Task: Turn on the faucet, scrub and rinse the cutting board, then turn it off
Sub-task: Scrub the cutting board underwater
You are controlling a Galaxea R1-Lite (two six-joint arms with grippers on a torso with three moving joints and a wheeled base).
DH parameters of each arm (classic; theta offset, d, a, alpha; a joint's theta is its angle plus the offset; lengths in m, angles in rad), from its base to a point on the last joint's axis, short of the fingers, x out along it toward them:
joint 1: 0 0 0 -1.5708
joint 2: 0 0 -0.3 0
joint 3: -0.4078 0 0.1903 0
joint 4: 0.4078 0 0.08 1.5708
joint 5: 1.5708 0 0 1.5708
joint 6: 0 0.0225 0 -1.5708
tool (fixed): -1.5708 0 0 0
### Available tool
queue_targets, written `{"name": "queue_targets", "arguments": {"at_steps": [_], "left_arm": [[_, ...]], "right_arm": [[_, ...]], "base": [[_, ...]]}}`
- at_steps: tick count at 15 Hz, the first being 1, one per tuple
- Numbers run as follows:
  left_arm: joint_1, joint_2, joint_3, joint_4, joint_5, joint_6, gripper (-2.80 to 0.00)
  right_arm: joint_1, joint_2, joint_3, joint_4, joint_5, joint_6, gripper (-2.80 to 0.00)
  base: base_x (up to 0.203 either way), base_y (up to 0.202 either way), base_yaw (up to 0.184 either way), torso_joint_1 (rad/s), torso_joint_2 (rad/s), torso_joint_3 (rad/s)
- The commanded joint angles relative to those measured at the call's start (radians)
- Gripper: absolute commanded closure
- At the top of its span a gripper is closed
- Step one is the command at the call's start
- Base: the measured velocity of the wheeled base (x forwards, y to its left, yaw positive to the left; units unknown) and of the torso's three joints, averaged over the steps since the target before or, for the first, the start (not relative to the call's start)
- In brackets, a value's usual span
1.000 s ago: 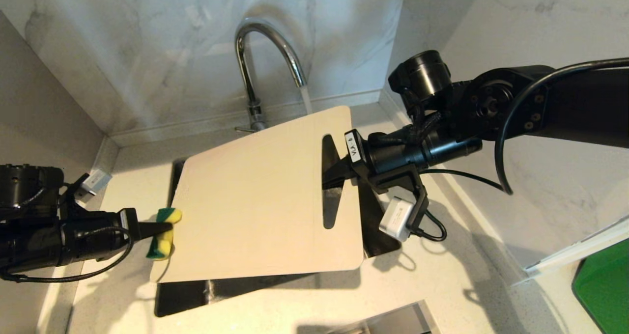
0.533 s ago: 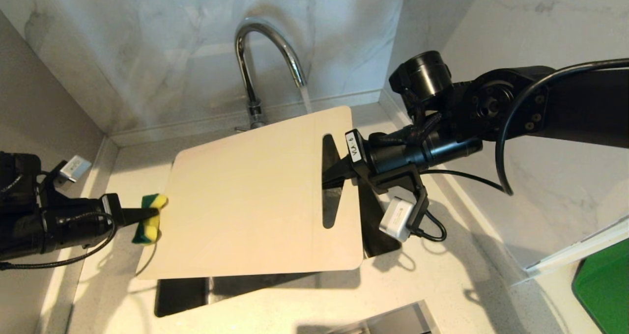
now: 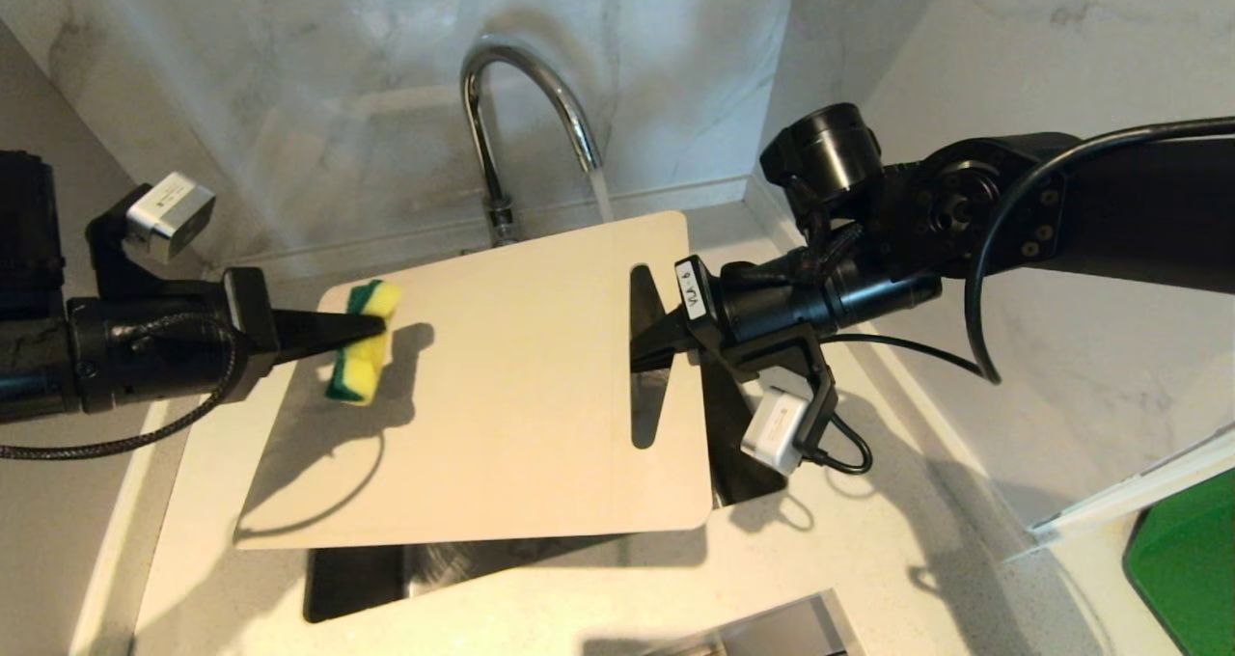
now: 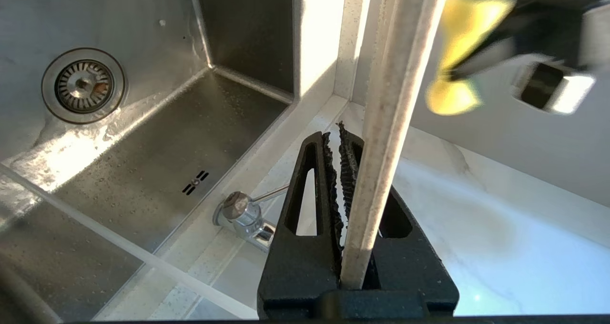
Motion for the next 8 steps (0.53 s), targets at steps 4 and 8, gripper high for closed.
{"name": "queue_targets", "arguments": {"at_steps": [4, 8], "left_arm": [[-0.349, 0.075, 0.108, -0.055, 0.237, -0.002, 0.00], [-0.379, 0.132, 0.192, -0.187, 0.264, 0.002, 0.00]], "right_arm": [[0.000, 0.004, -0.012, 0.005, 0.006, -0.015, 0.00], [0.000, 0.009, -0.016, -0.009, 0.004, 0.010, 0.00]], "base": [[0.000, 0.000, 0.000, 0.000, 0.00, 0.000], [0.000, 0.000, 0.000, 0.000, 0.00, 0.000]]}}
